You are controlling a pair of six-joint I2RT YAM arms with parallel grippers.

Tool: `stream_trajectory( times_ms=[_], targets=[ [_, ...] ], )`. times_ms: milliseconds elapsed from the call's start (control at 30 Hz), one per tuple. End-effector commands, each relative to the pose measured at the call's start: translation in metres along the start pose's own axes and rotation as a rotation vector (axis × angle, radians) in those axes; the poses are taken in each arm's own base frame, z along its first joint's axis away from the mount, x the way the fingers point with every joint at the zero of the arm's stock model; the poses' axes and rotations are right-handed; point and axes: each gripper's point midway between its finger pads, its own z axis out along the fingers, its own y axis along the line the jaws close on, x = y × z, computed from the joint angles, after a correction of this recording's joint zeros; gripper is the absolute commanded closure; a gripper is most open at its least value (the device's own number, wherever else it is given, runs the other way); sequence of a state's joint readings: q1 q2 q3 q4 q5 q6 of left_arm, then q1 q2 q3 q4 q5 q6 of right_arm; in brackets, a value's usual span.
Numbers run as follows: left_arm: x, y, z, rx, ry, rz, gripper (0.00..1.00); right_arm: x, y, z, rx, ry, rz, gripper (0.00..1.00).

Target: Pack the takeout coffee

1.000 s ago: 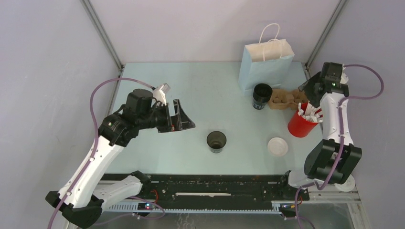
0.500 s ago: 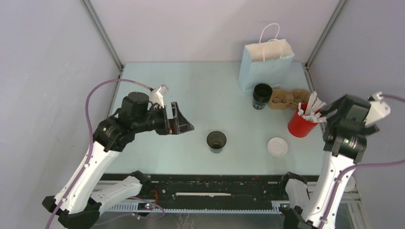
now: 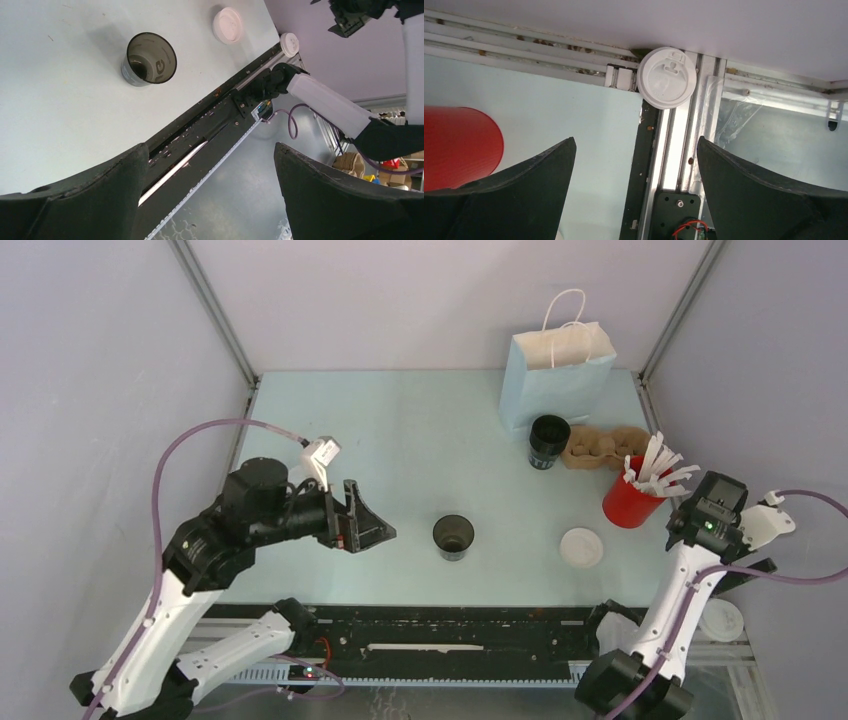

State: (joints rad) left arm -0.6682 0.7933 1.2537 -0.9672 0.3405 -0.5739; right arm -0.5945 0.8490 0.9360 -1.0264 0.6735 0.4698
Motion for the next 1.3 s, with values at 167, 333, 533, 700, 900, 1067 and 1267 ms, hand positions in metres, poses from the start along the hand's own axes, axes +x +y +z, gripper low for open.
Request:
stream_trajectory(
  times_ms=[167, 333, 533, 700, 900, 1067, 1267],
  targets=[
    [-0.001, -0.002, -0.013, 0.004, -0.036, 0.062, 0.00, 0.024, 0.036, 0.063, -0.044, 0.136, 0.065, 0.00],
    [-0.004, 0.000, -0.012, -0.007, -0.041, 0.075, 0.00, 0.049, 0.040, 0.103, -0.048, 0.175, -0.010, 0.00],
    [-0.003, 0.007, -0.010, -0.044, -0.038, 0.108, 0.00, 0.044, 0.030, 0.123, -0.120, 0.198, -0.047, 0.01],
    [-0.001, 0.015, -0.004, -0.079, -0.021, 0.142, 0.00, 0.042, 0.008, 0.137, -0.100, 0.149, -0.256, 0.02],
    [-0.007, 0.011, 0.006, -0.093, 0.002, 0.198, 0.00, 0.055, 0.018, 0.143, -0.186, 0.149, -0.327, 0.08],
    [-0.011, 0.013, 0.011, -0.116, 0.011, 0.208, 0.00, 0.067, 0.015, 0.153, -0.169, 0.167, -0.374, 0.15],
    [-0.014, 0.016, 0.018, -0.137, 0.033, 0.209, 0.00, 0.073, 0.014, 0.166, -0.128, 0.185, -0.349, 0.25]
  ],
)
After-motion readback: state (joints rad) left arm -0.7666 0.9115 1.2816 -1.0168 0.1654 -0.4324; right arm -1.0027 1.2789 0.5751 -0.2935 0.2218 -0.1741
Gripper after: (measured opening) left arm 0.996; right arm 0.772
